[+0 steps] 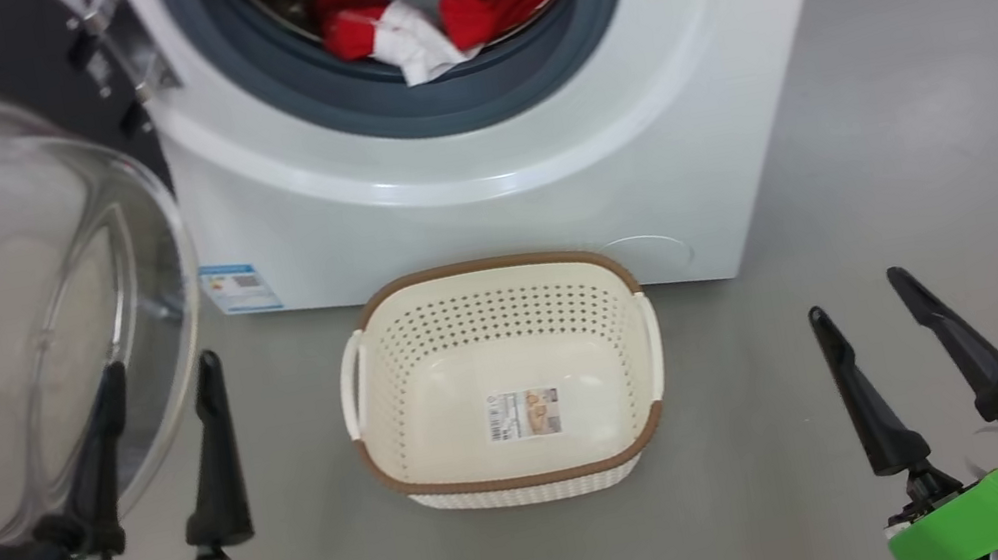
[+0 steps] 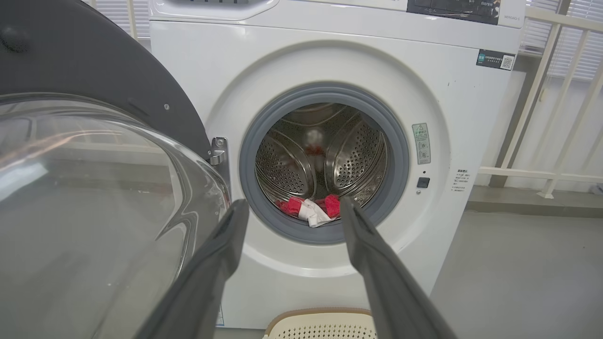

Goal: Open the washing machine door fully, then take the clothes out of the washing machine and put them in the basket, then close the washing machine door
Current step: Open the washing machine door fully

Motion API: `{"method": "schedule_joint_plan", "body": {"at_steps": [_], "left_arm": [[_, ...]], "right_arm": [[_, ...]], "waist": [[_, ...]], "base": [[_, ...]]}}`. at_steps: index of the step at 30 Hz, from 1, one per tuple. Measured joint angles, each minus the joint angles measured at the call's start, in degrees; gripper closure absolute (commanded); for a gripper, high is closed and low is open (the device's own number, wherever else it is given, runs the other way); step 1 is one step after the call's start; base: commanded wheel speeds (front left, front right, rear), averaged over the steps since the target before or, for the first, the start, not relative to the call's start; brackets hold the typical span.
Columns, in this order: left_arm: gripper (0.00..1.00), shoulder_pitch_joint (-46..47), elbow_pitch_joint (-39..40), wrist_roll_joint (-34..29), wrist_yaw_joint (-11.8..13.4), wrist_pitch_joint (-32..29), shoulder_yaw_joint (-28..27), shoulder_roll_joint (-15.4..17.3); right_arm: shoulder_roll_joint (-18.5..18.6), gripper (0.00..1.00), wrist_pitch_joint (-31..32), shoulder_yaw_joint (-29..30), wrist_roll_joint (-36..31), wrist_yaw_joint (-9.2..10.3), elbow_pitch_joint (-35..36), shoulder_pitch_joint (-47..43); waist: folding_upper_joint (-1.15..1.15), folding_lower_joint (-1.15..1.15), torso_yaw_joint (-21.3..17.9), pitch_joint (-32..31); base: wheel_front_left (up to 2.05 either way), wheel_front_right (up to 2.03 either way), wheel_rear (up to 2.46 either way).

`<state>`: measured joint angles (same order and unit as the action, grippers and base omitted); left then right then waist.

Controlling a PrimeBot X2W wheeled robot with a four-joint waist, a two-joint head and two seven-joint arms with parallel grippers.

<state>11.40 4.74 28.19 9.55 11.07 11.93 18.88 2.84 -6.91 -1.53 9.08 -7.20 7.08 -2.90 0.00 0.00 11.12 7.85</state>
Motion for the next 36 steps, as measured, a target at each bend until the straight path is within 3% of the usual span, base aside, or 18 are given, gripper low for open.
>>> {"method": "schedule_joint_plan", "body": {"at_steps": [11,19,36], "left_arm": [[0.0,-6.22,2.55,-0.64,3.1,-0.46,1.38,-1.25],[0.0,-8.92,2.64,-1.37,3.64,-0.31,1.54,-1.42],[0.0,-18.48,5.36,-1.1,4.63,0.19,2.35,-0.32]], "right_arm": [[-0.08,0.0,-4.6,1.44,0.81,0.0,0.04,-0.04],[-0.19,0.0,-6.32,2.1,1.71,0.0,0.18,-0.69],[-0.65,0.0,-6.69,0.8,1.68,0.0,0.51,-7.78]], "waist": [[0.0,0.0,-7.42,-0.75],[0.0,0.0,-11.66,-2.33],[0.0,0.0,-14.53,-8.12]], "base": [[0.0,0.0,0.0],[0.0,0.0,0.0],[0.0,0.0,0.0]]}}
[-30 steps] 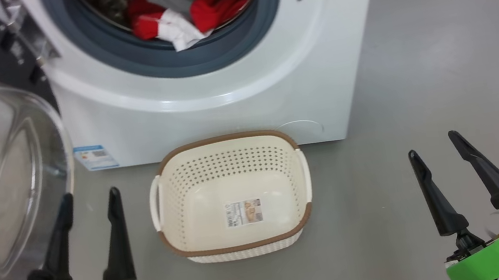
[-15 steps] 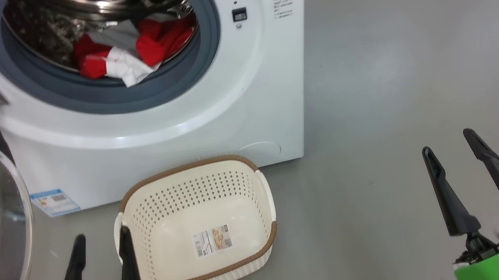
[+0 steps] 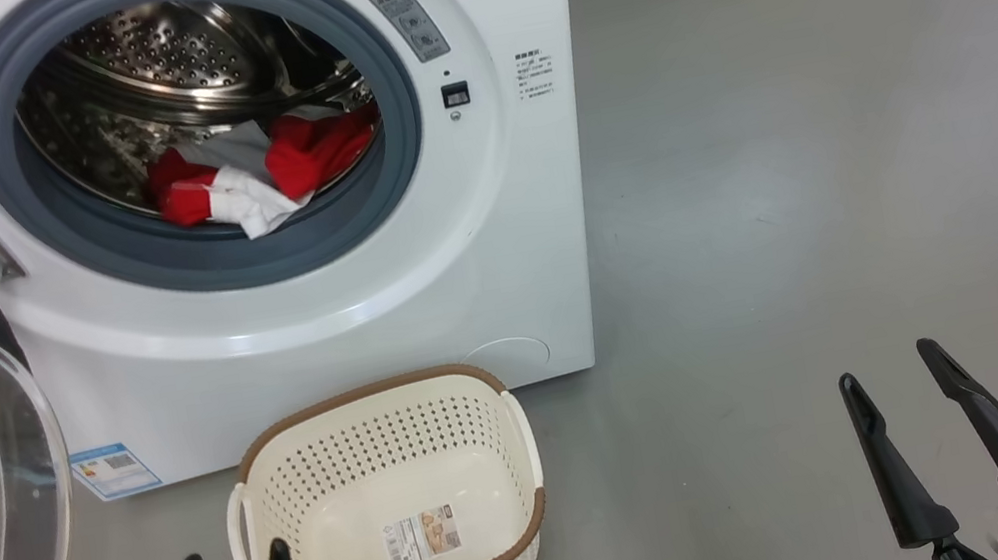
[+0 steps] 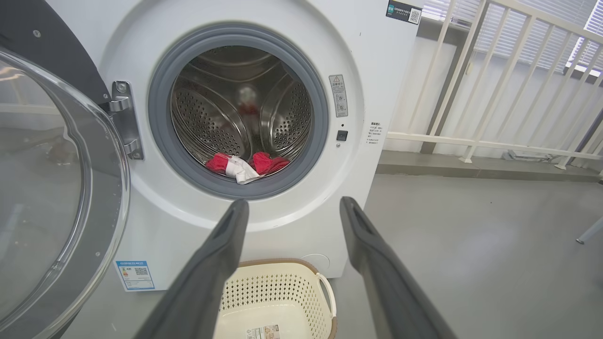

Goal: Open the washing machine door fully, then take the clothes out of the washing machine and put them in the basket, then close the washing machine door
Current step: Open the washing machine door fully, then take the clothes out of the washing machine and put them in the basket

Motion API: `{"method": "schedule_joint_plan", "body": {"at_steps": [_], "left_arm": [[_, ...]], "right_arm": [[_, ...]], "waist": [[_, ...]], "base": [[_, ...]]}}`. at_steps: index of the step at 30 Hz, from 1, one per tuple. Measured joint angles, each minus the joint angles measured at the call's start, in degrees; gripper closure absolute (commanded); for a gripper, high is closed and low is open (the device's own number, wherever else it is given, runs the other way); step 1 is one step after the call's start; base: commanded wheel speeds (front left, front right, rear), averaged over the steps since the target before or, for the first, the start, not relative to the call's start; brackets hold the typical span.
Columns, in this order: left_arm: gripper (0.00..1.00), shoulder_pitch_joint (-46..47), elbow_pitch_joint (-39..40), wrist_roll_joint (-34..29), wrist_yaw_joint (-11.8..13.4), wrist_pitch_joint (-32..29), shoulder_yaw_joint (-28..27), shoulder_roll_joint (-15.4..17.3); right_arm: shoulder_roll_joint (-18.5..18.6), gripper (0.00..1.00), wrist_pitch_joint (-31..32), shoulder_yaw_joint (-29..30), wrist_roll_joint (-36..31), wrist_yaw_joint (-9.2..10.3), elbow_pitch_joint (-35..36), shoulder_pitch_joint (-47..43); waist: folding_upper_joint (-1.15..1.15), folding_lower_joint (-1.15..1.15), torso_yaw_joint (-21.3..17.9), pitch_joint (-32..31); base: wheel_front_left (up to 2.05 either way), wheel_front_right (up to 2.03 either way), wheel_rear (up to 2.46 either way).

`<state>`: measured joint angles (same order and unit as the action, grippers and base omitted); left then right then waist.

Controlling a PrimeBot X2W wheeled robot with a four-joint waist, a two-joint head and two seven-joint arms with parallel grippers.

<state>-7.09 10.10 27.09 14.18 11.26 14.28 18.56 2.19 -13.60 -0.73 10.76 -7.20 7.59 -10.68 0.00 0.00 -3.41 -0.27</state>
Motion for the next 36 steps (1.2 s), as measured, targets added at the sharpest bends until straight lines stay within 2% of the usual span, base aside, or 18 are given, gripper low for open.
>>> {"method": "schedule_joint_plan", "body": {"at_steps": [20,36], "left_arm": [[0.0,-1.35,0.29,-0.82,1.47,-0.08,0.65,0.47],[0.0,-1.26,0.2,-0.85,1.7,-0.08,0.88,0.56]], "right_arm": [[-0.1,0.0,0.56,0.48,-0.01,0.0,1.72,-2.04],[-0.11,0.0,0.76,0.45,0.02,0.0,1.69,-2.04]], "waist": [[0.0,0.0,0.34,-0.51],[0.0,0.0,1.0,-0.23]], "base": [[0.05,-0.05,0.0],[1.12,-1.12,0.0]]}}
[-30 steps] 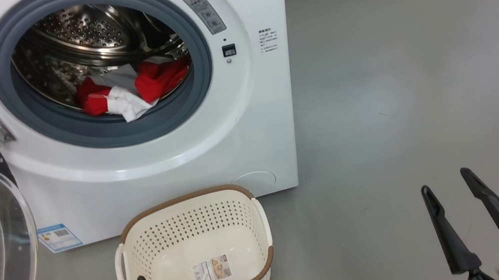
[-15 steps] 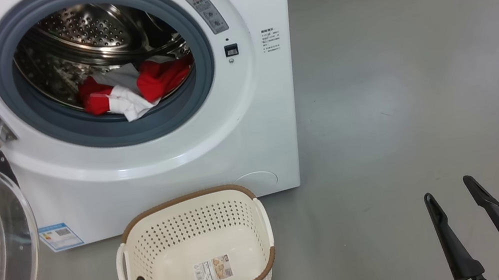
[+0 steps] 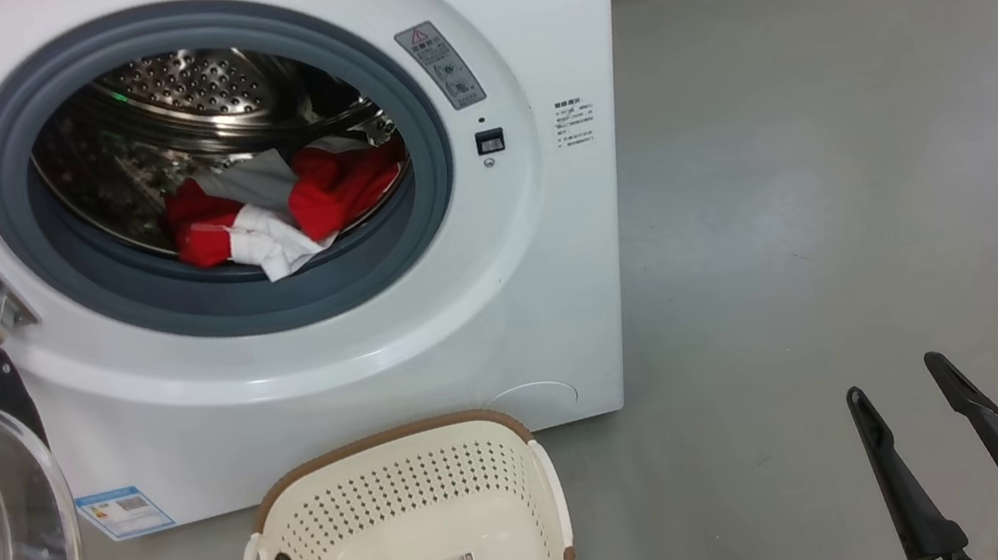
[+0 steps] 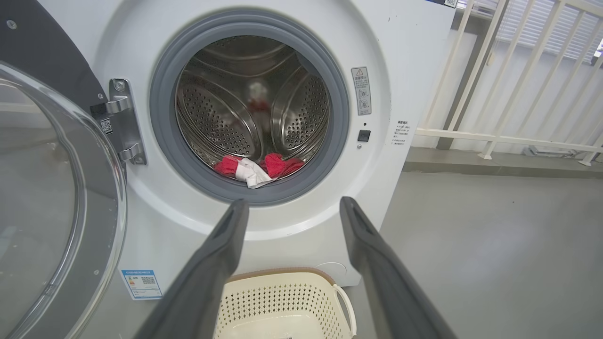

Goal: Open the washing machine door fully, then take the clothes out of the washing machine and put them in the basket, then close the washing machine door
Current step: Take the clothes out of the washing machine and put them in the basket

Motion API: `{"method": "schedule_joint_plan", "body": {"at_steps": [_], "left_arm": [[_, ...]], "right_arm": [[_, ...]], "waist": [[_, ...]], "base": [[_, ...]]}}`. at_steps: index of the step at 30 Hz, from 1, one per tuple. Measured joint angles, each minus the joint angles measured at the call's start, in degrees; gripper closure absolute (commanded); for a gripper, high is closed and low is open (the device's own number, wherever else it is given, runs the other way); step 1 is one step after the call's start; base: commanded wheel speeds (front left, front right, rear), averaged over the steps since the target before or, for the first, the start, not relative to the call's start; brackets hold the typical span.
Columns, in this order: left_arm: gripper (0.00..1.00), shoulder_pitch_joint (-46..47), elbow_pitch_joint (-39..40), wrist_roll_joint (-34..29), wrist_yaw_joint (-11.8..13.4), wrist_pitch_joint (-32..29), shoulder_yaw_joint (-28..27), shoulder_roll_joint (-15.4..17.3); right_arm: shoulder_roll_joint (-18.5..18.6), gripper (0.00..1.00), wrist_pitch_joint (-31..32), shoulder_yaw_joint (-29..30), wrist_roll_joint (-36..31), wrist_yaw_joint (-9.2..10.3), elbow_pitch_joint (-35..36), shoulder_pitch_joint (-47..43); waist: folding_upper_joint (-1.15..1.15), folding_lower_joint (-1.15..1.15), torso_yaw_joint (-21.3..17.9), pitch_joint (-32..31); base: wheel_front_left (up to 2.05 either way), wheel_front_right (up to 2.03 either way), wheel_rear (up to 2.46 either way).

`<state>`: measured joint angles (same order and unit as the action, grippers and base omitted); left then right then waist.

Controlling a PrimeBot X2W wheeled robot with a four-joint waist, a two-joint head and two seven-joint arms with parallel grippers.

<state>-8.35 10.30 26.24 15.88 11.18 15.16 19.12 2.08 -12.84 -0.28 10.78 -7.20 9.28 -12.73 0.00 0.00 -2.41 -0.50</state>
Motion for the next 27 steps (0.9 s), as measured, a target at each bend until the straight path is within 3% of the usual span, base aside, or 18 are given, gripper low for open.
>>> {"method": "schedule_joint_plan", "body": {"at_steps": [27], "left_arm": [[0.0,0.12,-0.69,-0.08,0.25,0.58,1.07,0.11]], "right_arm": [[-0.01,0.0,0.07,-0.43,0.0,0.0,-0.76,0.02]], "waist": [[0.0,0.0,0.65,-0.1]], "base": [[0.05,-0.05,0.0]]}}
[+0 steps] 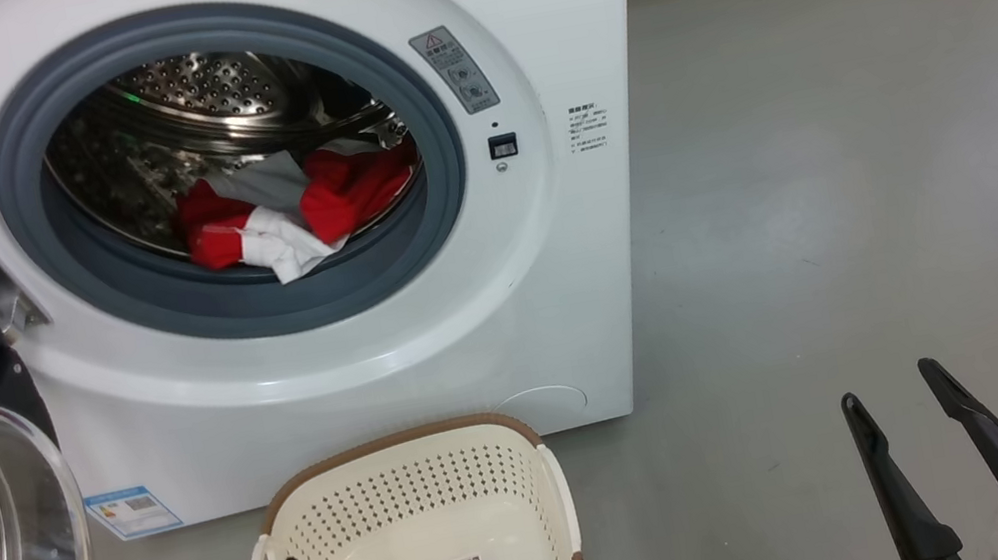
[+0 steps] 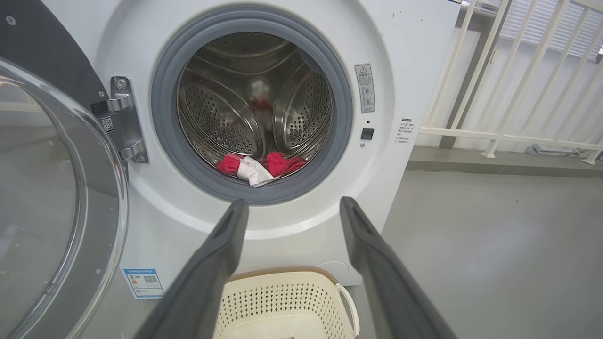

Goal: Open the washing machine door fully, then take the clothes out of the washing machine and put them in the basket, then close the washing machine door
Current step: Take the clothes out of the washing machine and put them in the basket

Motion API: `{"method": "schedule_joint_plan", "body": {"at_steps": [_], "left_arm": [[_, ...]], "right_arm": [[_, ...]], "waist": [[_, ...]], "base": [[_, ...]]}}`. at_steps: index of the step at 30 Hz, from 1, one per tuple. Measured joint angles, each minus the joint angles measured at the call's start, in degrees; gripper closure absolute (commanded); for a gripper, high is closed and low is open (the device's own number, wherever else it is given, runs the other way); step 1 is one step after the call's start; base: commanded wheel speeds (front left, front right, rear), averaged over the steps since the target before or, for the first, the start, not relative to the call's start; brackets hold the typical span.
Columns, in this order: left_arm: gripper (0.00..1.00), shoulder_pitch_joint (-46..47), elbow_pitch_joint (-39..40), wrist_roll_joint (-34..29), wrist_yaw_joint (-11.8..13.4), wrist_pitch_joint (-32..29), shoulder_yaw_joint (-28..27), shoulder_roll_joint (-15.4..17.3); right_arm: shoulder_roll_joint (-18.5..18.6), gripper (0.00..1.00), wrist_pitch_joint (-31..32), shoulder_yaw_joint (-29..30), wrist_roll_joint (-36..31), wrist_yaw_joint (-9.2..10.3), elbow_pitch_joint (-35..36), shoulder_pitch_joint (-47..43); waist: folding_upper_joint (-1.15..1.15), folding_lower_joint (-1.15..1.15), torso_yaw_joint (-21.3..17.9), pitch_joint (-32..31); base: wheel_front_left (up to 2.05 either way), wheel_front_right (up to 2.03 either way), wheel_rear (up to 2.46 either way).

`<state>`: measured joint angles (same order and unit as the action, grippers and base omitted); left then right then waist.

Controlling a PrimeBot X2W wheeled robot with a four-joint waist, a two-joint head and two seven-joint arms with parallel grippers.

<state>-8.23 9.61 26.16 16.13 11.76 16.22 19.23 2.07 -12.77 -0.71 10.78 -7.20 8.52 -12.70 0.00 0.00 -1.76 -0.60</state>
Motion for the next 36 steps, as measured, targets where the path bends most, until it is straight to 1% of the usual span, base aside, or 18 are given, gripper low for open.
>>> {"method": "schedule_joint_plan", "body": {"at_steps": [3,14,18,26,32,36], "left_arm": [[0.0,0.01,-0.18,-0.38,0.48,0.0,0.14,0.01],[0.0,0.48,-0.19,-0.42,0.48,0.0,0.7,0.0],[0.0,1.86,-0.22,-0.43,0.64,0.0,0.75,-0.11],[0.0,5.36,-0.92,-0.88,1.98,0.0,0.53,-0.51],[0.0,8.44,-1.78,-0.38,2.0,0.19,0.3,-2.02],[0.0,12.26,-2.98,-0.4,2.0,0.16,0.35,-2.27]], "right_arm": [[0.0,0.0,0.0,-0.03,-0.01,0.0,0.01,0.0],[0.0,0.0,0.0,-0.01,-0.21,0.0,0.82,0.03],[0.01,0.0,0.0,0.02,-0.26,0.0,1.21,0.21],[0.01,0.0,-0.01,0.07,-0.31,0.0,1.8,2.66],[0.02,0.0,-0.1,0.16,-0.65,0.0,1.94,3.88],[0.03,0.0,-0.18,0.21,-0.78,0.0,1.94,5.05]], "waist": [[0.0,0.0,0.15,0.06],[0.0,0.0,0.99,2.03],[0.0,0.0,1.35,3.66],[0.0,0.0,1.79,8.04],[0.0,0.0,1.9,10.97],[0.0,0.0,1.88,13.24]], "base": [[0.0,0.0,0.0],[0.0,0.0,0.0],[0.0,0.0,0.0],[0.0,0.0,0.0],[0.0,0.0,0.0],[0.0,0.0,0.0]]}}
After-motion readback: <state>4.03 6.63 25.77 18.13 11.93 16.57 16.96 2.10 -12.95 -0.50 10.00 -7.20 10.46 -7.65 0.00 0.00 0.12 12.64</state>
